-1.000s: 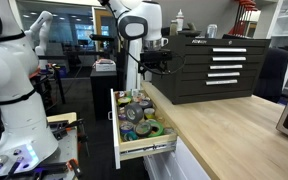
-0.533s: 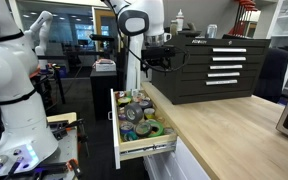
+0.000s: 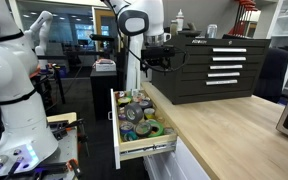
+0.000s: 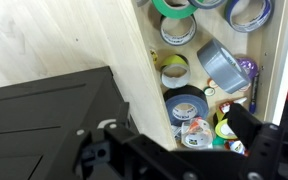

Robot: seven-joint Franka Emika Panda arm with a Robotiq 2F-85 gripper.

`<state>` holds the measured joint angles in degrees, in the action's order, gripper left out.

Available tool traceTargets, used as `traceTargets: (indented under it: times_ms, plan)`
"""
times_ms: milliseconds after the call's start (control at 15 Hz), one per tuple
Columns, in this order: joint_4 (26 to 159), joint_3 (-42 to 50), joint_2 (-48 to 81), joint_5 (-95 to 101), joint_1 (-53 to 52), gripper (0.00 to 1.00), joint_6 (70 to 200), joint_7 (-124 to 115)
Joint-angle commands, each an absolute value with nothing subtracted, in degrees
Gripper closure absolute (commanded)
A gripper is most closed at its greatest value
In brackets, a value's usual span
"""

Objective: Pick up the gray masking tape and put it in the open drawer

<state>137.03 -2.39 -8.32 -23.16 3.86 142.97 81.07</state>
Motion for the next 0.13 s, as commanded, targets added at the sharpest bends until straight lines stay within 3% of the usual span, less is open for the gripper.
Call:
traceTargets:
  times_ms: [0,67]
  plan:
    - [137.0,0.1,-8.3,-22.5,1.3,0.0,143.0,80.5]
    - [137.0,0.1,-8.3,-22.5,1.3,0.0,143.0,80.5]
